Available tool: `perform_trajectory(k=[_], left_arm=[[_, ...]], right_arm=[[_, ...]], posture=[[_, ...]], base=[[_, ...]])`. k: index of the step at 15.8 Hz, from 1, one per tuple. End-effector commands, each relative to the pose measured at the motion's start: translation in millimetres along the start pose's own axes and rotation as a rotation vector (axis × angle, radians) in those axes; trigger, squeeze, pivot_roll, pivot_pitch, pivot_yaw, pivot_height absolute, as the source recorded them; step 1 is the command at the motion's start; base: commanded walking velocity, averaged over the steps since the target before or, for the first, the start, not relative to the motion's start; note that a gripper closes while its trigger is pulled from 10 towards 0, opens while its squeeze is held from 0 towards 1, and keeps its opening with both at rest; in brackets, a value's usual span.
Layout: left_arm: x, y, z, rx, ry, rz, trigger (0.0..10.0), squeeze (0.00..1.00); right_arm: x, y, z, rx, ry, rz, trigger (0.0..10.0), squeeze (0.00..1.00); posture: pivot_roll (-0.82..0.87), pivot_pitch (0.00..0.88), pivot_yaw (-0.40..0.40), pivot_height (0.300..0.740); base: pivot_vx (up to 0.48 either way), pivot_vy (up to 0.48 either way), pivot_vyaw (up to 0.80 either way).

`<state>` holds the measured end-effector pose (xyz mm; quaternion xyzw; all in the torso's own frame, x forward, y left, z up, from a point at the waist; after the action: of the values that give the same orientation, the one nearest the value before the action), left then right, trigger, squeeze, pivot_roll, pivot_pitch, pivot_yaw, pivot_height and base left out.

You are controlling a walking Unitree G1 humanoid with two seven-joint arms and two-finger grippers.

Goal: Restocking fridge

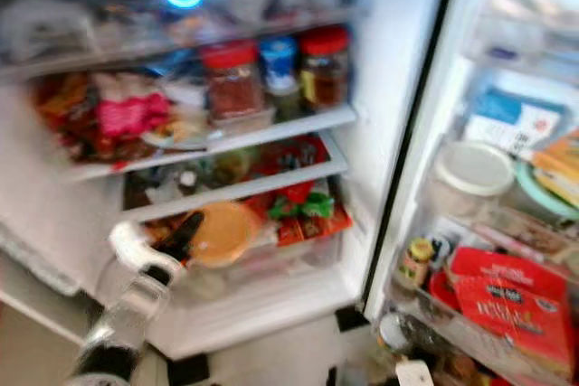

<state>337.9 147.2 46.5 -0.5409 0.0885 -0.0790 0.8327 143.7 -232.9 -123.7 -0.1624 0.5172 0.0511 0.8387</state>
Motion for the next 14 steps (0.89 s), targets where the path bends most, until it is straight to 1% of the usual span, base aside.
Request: perform_trajectory(k=[1,5,14], left_arm=[[-2.2,3.0,15,0.015,-0.025,0.004,10.0,0.0],[-1.2,2.6,15,0.013,-0.024,0.003,10.0,0.0],[3.7,2.1,25,-0.007,-0.079,0.014,10.0,0.0]], right_arm=[[1.5,12.6,5,0.003,-0.014,0.036,10.0,0.0],[1.7,12.0,5,-0.003,-0.01,0.035,10.0,0.0],[1.9,10.9,7,-0.017,-0.013,0.037,10.0,0.0]], posture=[[-0.16,0.0,0.079,0.64],[-0.16,0.0,0.076,0.64],[-0.16,0.0,0.069,0.64]], base=[[0.274,0.0,0.0],[0.274,0.0,0.0],[0.297,0.0,0.0]])
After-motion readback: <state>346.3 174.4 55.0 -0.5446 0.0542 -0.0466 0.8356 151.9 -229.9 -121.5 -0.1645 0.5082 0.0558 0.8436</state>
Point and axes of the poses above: a point about 5 cm out from each wrist's last joint towards the gripper, its own x axis pointing out of the wrist towards the gripper, its own z axis along the axis of the wrist's last joint, y = z × x, the point moved 3 cm from there along x, pointing out of the wrist towards the gripper, and after that the axes turned 14 degrees about -x, right-handed, at the moved point
